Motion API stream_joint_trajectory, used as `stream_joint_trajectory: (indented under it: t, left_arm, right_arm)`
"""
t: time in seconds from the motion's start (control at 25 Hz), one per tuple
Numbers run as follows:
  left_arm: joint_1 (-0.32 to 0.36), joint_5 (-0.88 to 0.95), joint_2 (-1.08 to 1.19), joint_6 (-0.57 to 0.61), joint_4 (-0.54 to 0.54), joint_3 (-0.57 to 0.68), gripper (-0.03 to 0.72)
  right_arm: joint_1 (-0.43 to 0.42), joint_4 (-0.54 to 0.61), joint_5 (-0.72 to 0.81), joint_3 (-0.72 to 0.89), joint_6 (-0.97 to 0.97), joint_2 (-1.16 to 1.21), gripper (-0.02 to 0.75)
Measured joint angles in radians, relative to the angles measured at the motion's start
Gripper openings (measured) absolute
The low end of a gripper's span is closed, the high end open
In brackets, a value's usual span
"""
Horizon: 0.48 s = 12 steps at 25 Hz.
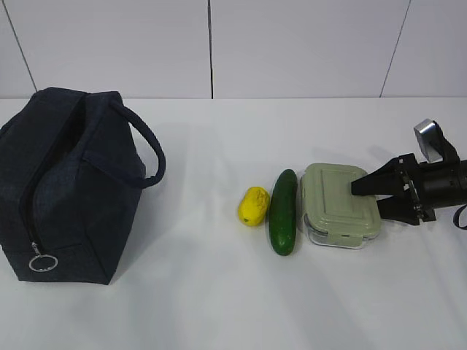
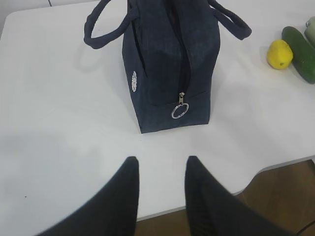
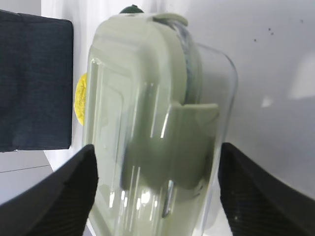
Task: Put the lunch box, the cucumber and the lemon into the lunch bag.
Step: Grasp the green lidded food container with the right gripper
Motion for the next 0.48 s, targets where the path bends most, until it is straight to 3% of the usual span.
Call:
stream_joint_trajectory:
  t: [0.2,0.48]
  left_arm:
    - [0.0,0.0,0.0,0.0,0.0,0.0,0.227]
    - [0.0,0.0,0.0,0.0,0.0,0.0,0.227]
  right_arm:
    - [0.0,0.0,0.0,0.0,-0.001,0.002,0.578]
    - [0.0,-0.003,0.0,0.0,-0.002,0.006,0.509]
